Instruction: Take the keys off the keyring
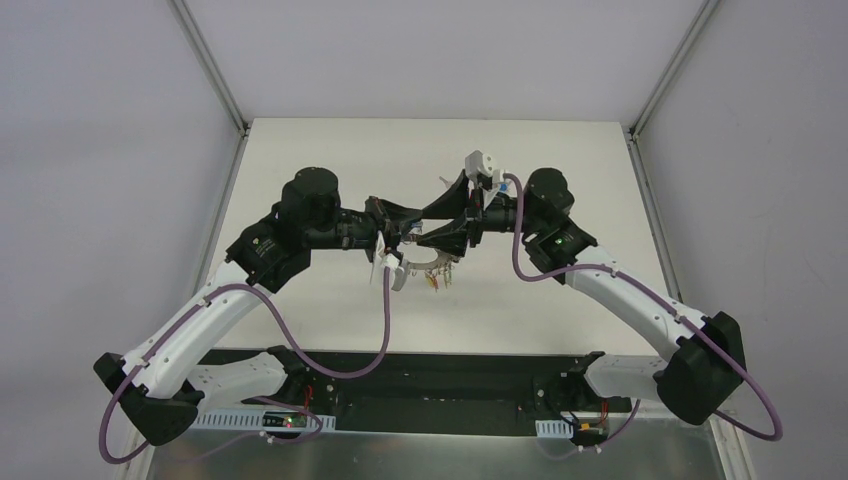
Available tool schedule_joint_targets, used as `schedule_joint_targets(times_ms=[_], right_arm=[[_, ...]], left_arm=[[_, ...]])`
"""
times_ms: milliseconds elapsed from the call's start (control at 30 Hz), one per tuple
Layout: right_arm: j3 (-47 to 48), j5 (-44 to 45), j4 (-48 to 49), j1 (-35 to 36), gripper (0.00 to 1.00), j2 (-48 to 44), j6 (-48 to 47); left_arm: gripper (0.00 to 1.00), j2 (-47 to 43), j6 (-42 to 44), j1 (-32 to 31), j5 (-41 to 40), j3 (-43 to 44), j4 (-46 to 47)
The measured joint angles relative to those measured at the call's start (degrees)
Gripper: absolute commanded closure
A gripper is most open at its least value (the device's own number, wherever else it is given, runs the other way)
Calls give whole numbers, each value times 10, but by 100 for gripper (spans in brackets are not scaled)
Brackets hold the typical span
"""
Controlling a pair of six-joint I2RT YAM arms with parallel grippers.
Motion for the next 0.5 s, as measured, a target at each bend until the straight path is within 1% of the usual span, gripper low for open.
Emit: schedule_joint_targets(times_ms=[267,500], right_arm=[[-2,35,-1,4,39,-3,-1],[-3,37,-1,-5,38,-10,0]], left_arm=[[100,0,0,-4,0,1,5],[100,0,0,-4,0,1,5]])
